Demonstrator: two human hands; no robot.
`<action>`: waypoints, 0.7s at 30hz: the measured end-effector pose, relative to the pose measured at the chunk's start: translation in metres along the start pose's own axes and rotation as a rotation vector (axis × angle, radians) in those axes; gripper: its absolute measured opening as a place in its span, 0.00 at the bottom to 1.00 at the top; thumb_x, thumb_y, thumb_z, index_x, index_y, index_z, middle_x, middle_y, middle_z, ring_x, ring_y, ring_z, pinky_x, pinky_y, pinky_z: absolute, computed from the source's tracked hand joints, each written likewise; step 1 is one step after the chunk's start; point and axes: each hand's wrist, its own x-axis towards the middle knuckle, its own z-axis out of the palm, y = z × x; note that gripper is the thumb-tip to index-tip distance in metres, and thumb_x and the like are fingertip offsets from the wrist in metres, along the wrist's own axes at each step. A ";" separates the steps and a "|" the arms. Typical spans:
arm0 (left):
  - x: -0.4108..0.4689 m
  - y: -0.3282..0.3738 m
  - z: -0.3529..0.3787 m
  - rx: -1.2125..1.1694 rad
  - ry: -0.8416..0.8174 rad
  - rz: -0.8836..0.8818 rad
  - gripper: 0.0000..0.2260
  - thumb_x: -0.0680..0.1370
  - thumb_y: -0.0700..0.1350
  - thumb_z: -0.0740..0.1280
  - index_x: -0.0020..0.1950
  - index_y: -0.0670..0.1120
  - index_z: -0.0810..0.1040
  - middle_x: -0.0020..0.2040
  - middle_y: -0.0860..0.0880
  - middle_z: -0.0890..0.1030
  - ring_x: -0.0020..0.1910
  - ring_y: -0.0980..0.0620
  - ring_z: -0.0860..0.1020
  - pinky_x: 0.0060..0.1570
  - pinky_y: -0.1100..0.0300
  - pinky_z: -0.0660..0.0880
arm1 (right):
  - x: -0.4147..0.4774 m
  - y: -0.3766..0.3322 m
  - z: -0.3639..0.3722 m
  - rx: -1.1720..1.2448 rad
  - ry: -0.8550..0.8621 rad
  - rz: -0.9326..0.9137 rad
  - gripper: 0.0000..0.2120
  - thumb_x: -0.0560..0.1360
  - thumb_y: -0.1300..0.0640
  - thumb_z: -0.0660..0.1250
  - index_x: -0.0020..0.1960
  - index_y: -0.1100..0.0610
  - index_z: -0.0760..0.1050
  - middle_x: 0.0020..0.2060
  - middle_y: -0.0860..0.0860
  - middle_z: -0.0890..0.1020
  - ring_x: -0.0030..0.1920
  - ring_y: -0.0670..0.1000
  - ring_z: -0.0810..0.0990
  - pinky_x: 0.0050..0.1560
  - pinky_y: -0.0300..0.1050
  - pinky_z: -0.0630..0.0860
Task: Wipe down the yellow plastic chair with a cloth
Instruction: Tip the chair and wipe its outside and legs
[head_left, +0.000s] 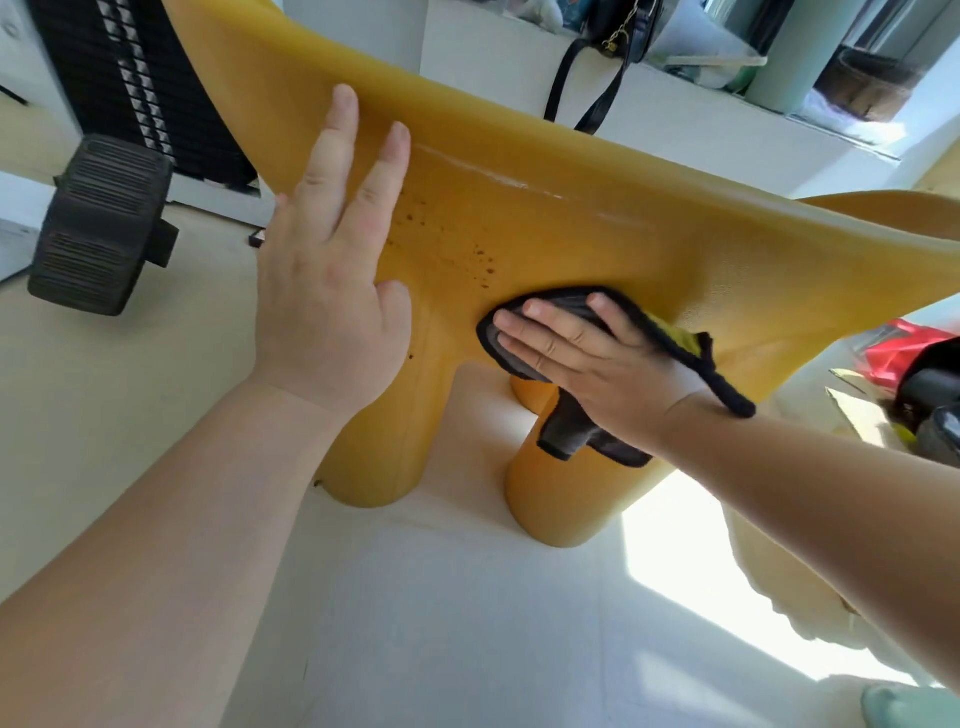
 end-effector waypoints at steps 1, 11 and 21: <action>0.001 -0.001 -0.001 -0.012 0.011 0.010 0.37 0.72 0.30 0.59 0.82 0.45 0.59 0.82 0.40 0.54 0.81 0.48 0.55 0.78 0.52 0.57 | 0.000 -0.005 0.001 -0.006 -0.010 -0.045 0.32 0.83 0.53 0.49 0.84 0.57 0.41 0.83 0.52 0.42 0.81 0.50 0.42 0.76 0.66 0.29; 0.016 -0.017 -0.013 -0.015 0.083 -0.055 0.35 0.74 0.28 0.59 0.81 0.44 0.60 0.81 0.43 0.58 0.74 0.50 0.62 0.73 0.69 0.52 | 0.034 0.054 -0.021 0.136 0.136 0.218 0.28 0.86 0.54 0.47 0.84 0.56 0.43 0.82 0.52 0.45 0.81 0.53 0.43 0.74 0.63 0.28; 0.011 -0.029 -0.017 0.086 -0.049 -0.034 0.39 0.73 0.30 0.61 0.82 0.50 0.55 0.82 0.42 0.54 0.73 0.42 0.66 0.71 0.46 0.62 | 0.081 -0.009 -0.003 0.528 0.240 0.303 0.17 0.89 0.61 0.45 0.74 0.57 0.64 0.83 0.44 0.43 0.81 0.43 0.42 0.81 0.50 0.43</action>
